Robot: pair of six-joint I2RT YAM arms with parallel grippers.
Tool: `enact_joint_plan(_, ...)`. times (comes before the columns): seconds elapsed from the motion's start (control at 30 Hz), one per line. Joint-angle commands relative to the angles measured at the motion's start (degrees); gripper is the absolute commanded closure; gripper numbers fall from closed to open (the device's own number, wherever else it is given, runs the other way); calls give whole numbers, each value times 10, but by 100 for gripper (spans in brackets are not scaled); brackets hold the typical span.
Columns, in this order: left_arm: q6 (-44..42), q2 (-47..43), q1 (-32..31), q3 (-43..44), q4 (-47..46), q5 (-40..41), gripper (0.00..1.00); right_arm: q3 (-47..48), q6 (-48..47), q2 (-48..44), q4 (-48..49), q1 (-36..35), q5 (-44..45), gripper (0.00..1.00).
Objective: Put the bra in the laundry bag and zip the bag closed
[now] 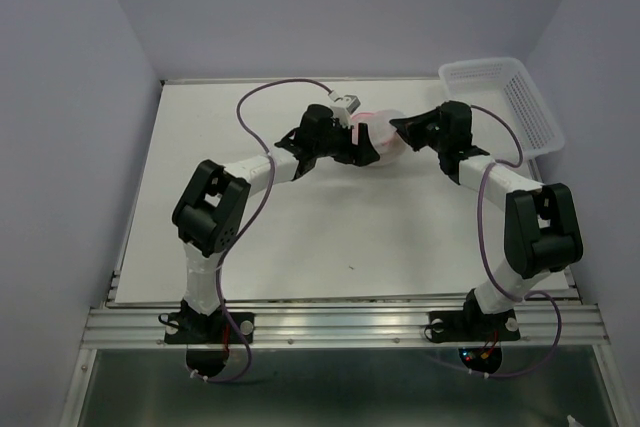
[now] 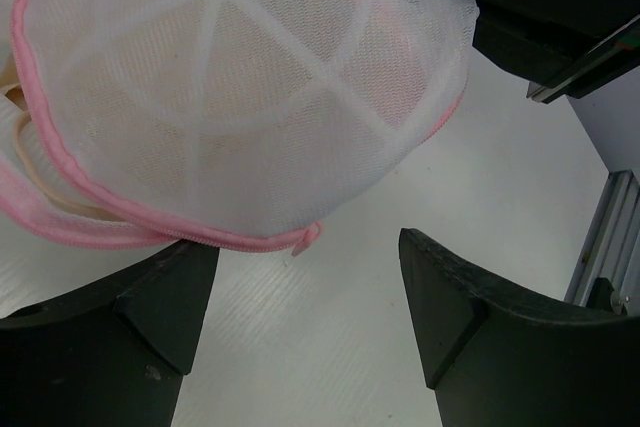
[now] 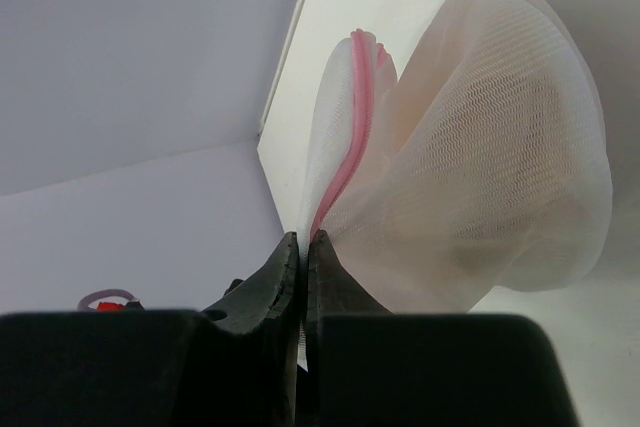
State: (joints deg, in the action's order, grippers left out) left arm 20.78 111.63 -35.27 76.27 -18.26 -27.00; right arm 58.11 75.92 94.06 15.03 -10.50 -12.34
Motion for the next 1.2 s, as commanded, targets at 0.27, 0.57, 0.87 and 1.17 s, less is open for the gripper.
enact_joint_plan(0.27,26,0,-11,34,-42,-25,39,-12,24,-25,31,3,16,99)
enact_joint_plan(0.57,35,16,-12,51,-36,-22,44,-22,34,-29,36,3,22,99)
enact_joint_plan(0.87,52,35,-13,78,-33,-20,50,-43,62,-34,58,-2,26,99)
enact_joint_plan(1.17,42,28,-14,73,-32,-14,85,-45,65,-32,57,-2,30,99)
